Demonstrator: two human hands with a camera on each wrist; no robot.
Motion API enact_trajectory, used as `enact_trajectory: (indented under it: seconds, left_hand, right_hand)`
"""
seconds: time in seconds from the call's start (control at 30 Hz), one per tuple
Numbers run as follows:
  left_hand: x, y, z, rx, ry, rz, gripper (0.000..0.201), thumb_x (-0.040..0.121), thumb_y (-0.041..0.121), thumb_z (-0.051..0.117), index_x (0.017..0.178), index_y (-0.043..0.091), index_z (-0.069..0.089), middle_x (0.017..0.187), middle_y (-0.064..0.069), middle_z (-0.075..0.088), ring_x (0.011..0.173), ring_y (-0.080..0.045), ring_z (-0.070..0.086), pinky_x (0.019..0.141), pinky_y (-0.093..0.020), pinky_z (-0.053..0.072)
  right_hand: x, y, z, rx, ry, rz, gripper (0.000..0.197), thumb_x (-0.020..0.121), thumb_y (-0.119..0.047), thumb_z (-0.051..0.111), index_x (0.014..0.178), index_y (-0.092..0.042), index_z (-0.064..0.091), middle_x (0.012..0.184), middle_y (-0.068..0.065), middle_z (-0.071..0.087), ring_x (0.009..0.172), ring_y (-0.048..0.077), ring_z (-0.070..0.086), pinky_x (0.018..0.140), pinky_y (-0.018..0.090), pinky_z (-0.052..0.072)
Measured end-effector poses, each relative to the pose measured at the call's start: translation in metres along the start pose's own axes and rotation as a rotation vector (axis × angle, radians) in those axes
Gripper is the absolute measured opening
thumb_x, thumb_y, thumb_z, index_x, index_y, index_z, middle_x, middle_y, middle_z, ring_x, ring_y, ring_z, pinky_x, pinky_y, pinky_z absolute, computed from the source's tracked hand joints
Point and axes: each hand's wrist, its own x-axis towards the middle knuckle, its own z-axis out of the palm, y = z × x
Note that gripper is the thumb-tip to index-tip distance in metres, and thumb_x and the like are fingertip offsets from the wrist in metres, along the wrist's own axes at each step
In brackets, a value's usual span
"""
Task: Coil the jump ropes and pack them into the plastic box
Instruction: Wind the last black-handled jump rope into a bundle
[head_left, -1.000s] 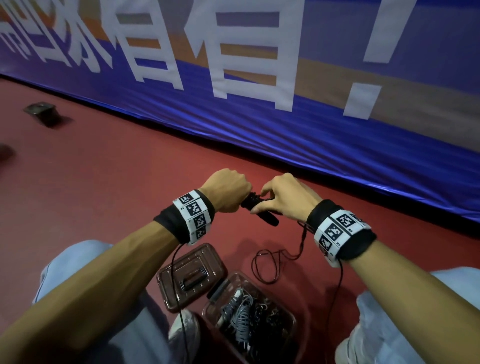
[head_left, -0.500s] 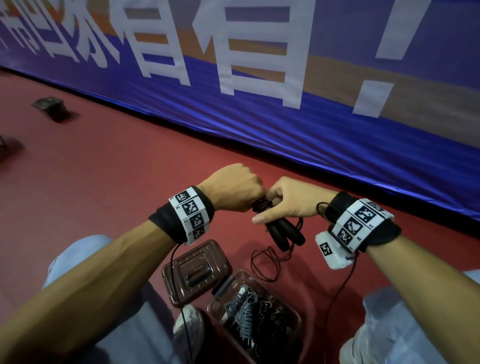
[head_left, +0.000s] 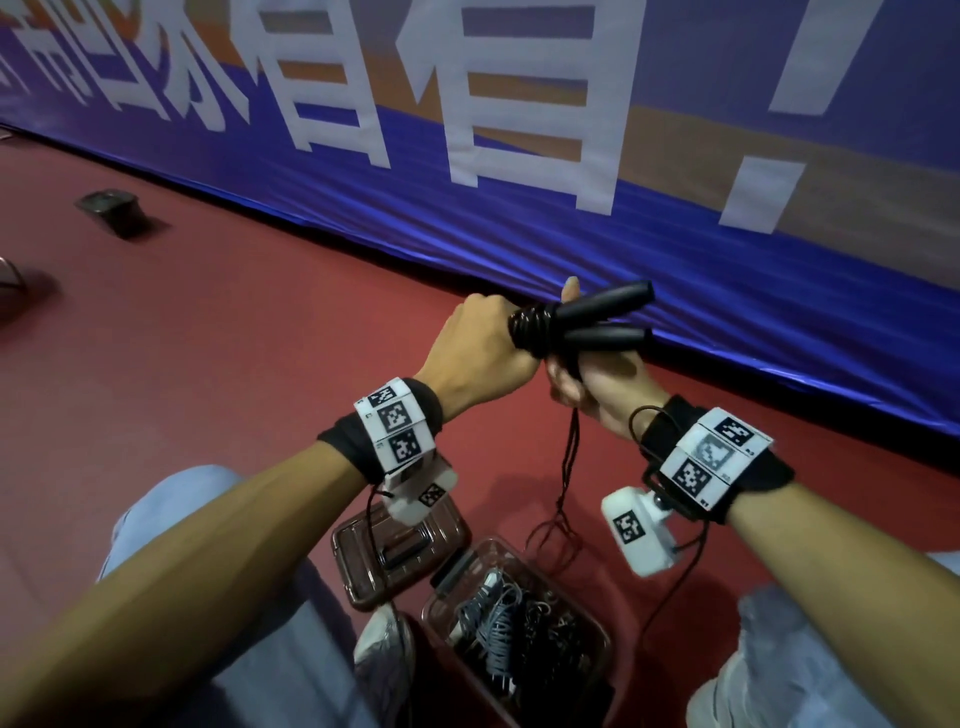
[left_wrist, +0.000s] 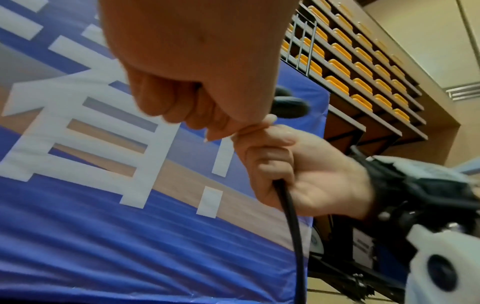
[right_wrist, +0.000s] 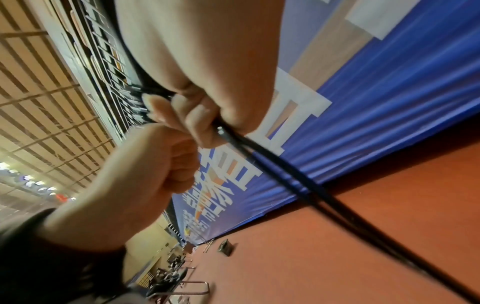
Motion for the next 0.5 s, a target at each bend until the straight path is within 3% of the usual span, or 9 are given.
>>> enact_trajectory:
  seconds: [0.1, 0.17, 0.23, 0.33, 0.4, 0.5]
  left_hand:
    - [0.006, -0.005, 0.003, 0.007, 0.024, -0.264, 0.028, 0.071, 0.040, 0.063, 0.062, 0.017, 0.051, 0.066, -0.004, 0.063, 0.064, -0.034, 0.063, 0.055, -0.037, 0.051]
    - [0.007, -0.006, 0.010, 0.116, 0.004, -0.323, 0.024, 0.076, 0.037, 0.064, 0.073, 0.017, 0.051, 0.077, -0.006, 0.064, 0.071, -0.035, 0.063, 0.062, -0.037, 0.053]
    - [0.007, -0.008, 0.019, 0.242, -0.021, -0.322, 0.020, 0.080, 0.030, 0.063, 0.079, 0.015, 0.051, 0.085, -0.011, 0.067, 0.076, -0.037, 0.064, 0.064, -0.035, 0.048]
    - [0.008, -0.018, 0.028, 0.391, -0.121, -0.351, 0.021, 0.082, 0.030, 0.066, 0.091, 0.012, 0.061, 0.094, -0.012, 0.070, 0.084, -0.036, 0.068, 0.065, -0.034, 0.046]
    - [0.008, -0.022, 0.034, 0.500, -0.222, -0.332, 0.020, 0.083, 0.031, 0.067, 0.090, 0.013, 0.062, 0.094, -0.009, 0.070, 0.077, -0.031, 0.065, 0.063, -0.034, 0.044]
    - [0.006, -0.015, 0.042, 0.625, -0.334, -0.192, 0.013, 0.086, 0.024, 0.063, 0.080, 0.016, 0.054, 0.090, -0.007, 0.070, 0.068, -0.027, 0.057, 0.061, -0.033, 0.043]
  right_hand:
    - [0.008, 0.008, 0.010, -0.021, 0.093, 0.026, 0.048, 0.110, -0.026, 0.035, 0.069, -0.008, 0.053, 0.046, 0.006, 0.046, 0.030, 0.008, 0.025, 0.037, 0.016, 0.017]
    - [0.009, 0.014, 0.011, -0.063, 0.164, 0.123, 0.047, 0.110, -0.021, 0.033, 0.071, -0.007, 0.054, 0.049, 0.008, 0.051, 0.029, 0.006, 0.027, 0.033, 0.015, 0.018]
    - [0.009, 0.020, 0.012, -0.072, 0.200, 0.222, 0.041, 0.109, -0.017, 0.033, 0.078, -0.006, 0.057, 0.052, 0.008, 0.054, 0.029, 0.004, 0.028, 0.032, 0.014, 0.018]
    - [0.009, 0.022, 0.013, -0.232, 0.132, 0.312, 0.024, 0.103, -0.008, 0.040, 0.094, -0.001, 0.061, 0.062, 0.008, 0.056, 0.030, 0.004, 0.030, 0.032, 0.016, 0.021]
    - [0.008, 0.025, 0.009, -0.466, 0.096, 0.266, 0.025, 0.099, -0.008, 0.047, 0.086, -0.003, 0.068, 0.059, 0.002, 0.059, 0.032, 0.005, 0.035, 0.035, 0.017, 0.027]
    - [0.010, 0.026, -0.006, -0.791, 0.137, 0.100, 0.039, 0.099, -0.018, 0.056, 0.068, -0.004, 0.075, 0.052, -0.007, 0.065, 0.036, 0.002, 0.049, 0.044, 0.016, 0.036]
